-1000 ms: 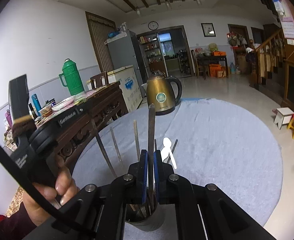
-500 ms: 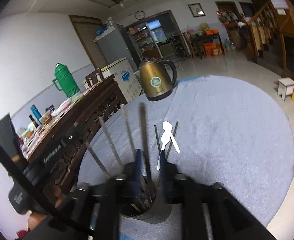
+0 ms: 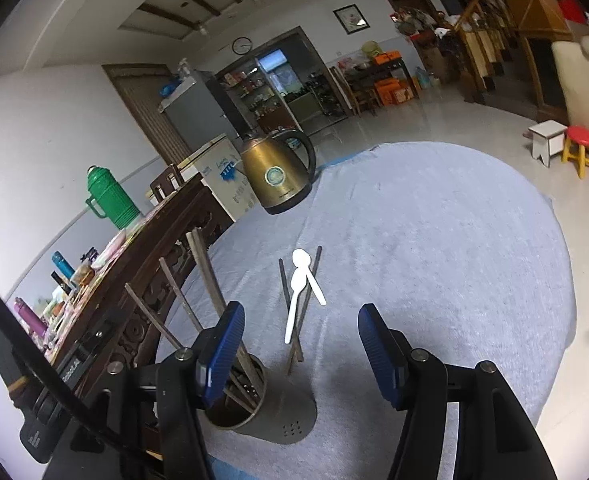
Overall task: Organize utensils
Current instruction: 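Open both tools to release the chopsticks into the holder, then move both open tools toward the two white spoons lying on the cloth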
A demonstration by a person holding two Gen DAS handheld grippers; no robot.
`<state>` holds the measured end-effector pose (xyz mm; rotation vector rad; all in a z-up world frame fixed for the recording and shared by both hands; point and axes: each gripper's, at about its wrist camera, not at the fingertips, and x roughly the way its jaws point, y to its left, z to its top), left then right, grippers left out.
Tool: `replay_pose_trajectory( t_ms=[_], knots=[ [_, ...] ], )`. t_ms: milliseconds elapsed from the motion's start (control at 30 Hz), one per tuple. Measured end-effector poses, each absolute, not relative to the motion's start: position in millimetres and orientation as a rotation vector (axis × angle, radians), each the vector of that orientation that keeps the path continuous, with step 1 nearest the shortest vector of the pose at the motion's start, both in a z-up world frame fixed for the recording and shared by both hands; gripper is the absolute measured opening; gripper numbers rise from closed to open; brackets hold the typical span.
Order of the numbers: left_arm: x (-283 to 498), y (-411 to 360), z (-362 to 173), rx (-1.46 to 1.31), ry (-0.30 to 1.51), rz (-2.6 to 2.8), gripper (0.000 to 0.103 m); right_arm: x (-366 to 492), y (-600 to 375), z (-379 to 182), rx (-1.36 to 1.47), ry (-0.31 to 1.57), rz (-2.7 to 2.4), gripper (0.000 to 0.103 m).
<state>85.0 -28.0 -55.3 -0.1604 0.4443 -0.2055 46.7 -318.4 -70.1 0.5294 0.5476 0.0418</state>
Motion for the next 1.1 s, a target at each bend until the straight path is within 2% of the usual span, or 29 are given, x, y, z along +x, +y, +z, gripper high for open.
replay_pose_trajectory(
  t_ms=[167,500,1100],
  knots=[
    [78.9,-31.8,-52.9,-0.082,0.457,-0.163,0.075,41.9,-320.0,-71.1,0.531,0.552,0.043,0.063],
    [55.0,-34.5,-46.5,0.041,0.417,-0.123,0.086,35.1,-311.8,-72.4,0.527,0.57,0.063,0.063],
    [96.3,11.9,-78.5,-0.045,0.573,-0.022,0.087,54.5,-324.0,-93.0,0.577,0.635,0.024,0.063]
  ],
)
